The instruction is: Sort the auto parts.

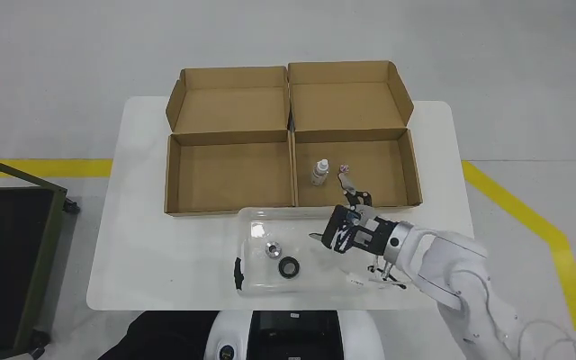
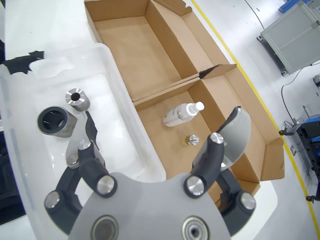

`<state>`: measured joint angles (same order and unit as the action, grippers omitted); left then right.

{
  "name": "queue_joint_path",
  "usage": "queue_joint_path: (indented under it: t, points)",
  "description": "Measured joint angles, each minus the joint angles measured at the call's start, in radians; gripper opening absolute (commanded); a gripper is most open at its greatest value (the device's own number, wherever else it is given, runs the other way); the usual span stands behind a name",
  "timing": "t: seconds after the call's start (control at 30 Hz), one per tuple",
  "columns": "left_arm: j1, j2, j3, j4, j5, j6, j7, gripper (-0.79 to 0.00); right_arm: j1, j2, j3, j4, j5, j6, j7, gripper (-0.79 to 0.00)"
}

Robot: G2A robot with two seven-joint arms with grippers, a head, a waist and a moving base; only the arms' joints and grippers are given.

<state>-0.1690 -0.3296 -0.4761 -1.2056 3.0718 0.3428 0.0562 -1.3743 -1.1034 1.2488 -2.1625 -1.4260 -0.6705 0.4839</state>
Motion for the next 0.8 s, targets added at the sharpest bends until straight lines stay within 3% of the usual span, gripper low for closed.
queue_joint_path:
  t: [0.47, 0.8]
  points:
    - [0.000, 0.000, 0.000, 0.000, 0.000, 0.000, 0.000, 0.000, -0.061, 0.012, -0.036, 0.032, -0.050, -0.084, -0.109, 0.000]
    - [0.000, 0.000, 0.000, 0.000, 0.000, 0.000, 0.000, 0.000, -0.018, 0.012, -0.124, 0.106, -0.083, -0.166, -0.090, 0.000]
